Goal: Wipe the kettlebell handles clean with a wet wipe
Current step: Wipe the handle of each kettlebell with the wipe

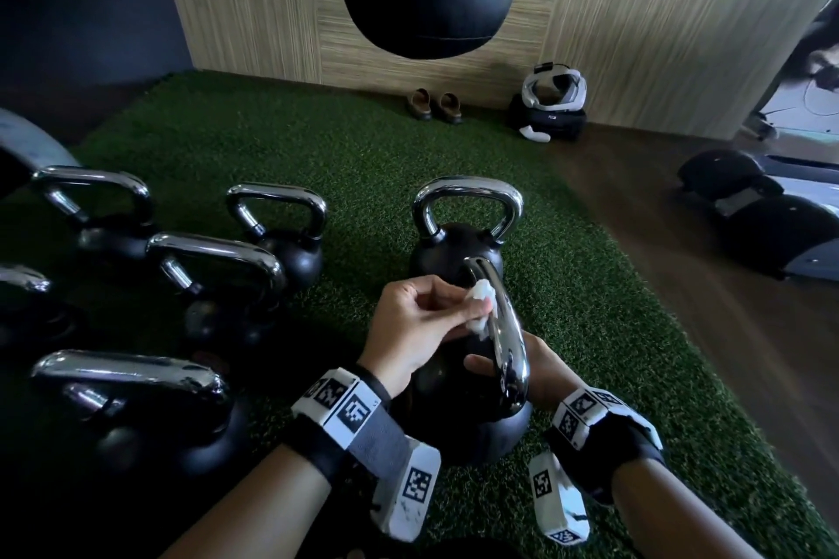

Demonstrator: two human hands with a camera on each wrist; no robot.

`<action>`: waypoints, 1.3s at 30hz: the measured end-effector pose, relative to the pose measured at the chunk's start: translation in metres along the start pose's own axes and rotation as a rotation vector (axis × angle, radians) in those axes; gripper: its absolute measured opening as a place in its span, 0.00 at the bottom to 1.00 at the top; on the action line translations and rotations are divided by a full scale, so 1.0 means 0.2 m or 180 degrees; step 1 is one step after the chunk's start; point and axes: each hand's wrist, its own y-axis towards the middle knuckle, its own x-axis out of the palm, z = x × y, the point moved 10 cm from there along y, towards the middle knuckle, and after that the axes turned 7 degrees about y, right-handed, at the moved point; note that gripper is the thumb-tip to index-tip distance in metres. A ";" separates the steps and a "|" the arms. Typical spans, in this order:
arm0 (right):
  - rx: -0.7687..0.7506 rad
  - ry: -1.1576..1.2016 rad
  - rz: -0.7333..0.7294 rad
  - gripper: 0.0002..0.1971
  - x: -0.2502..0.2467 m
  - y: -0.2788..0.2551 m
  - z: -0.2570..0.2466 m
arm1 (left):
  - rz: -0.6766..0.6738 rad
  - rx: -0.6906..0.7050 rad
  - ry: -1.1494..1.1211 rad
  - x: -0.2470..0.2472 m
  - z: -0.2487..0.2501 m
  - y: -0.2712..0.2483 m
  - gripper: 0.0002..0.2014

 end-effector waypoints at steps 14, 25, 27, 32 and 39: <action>-0.0174 0.0041 0.0074 0.31 -0.01 -0.02 -0.06 | -0.0889 0.0640 0.1284 0.07 -0.04 -0.24 0.07; -0.0255 -0.0467 -0.0029 0.25 -0.03 -0.03 -0.07 | -0.0749 0.0792 0.1933 0.03 -0.14 -0.24 0.06; -0.0182 -0.0779 -0.0252 0.13 -0.03 -0.06 -0.15 | -0.0579 0.0640 0.1713 -0.01 -0.13 -0.22 0.06; -0.0410 -0.1033 0.0271 0.11 -0.29 -0.18 -0.46 | -0.0048 0.0111 0.0632 -0.11 -0.04 -0.14 0.08; -0.1409 0.0197 0.0326 0.21 -0.30 -0.42 -0.95 | -0.0270 -0.0135 -0.0259 -0.03 0.21 -0.07 0.07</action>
